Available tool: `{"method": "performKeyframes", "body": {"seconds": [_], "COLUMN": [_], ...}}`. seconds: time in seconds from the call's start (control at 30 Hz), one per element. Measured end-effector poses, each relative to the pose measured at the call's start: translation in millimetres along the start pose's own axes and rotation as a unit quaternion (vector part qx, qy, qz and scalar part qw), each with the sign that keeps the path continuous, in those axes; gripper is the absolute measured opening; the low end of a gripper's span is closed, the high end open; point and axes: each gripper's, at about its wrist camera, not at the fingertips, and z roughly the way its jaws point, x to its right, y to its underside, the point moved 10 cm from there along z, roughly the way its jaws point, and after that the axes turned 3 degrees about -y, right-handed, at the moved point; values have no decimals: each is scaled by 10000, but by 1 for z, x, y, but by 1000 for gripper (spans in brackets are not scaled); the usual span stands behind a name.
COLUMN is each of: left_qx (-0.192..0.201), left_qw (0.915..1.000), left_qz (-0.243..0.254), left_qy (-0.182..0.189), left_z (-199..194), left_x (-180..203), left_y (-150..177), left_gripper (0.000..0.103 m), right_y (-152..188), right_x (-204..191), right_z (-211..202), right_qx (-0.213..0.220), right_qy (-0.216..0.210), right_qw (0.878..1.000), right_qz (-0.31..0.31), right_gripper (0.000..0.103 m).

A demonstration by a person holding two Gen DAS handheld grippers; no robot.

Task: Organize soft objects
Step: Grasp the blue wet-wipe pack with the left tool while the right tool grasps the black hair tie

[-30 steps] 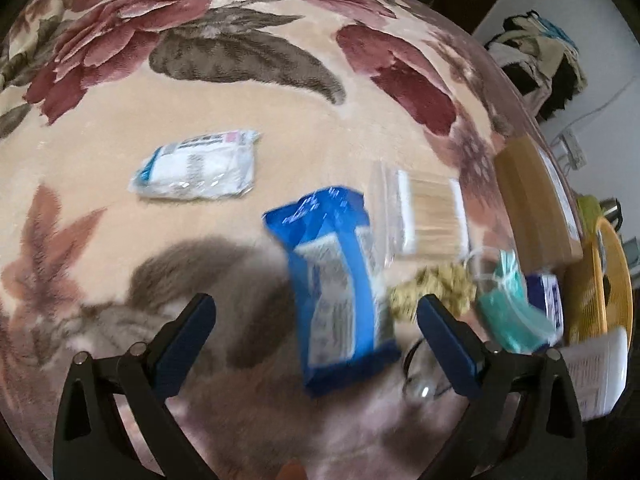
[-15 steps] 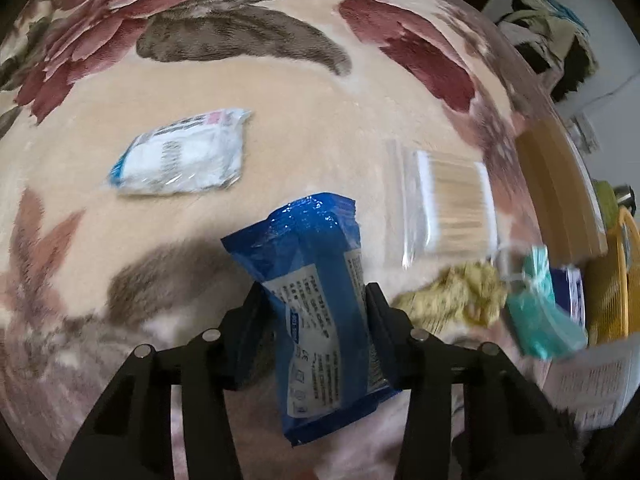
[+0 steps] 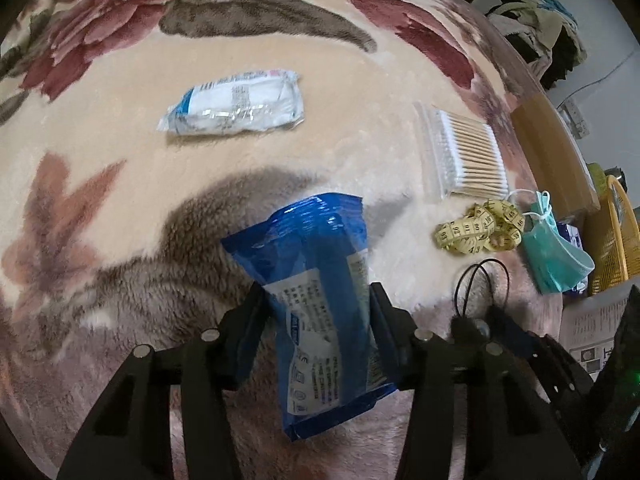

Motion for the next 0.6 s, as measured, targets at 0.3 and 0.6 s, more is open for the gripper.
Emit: {"method": "performKeyframes", "body": {"seconds": [0.3, 0.6], "left_qx": [-139, -27], "left_qw": [9998, 9998], "left_qz": [65, 133], "left_qy": [-81, -124], "left_z": [0, -19], "left_x": [2, -3], "left_y": [14, 28], "left_gripper": [50, 47], "right_y": [3, 10], "right_x": [12, 2], "right_z": [-23, -39], "right_qx": [190, 293], "right_qy": [-390, -531], "right_qw": [9985, 9976], "right_qz": [339, 330], "right_gripper": [24, 24]}}
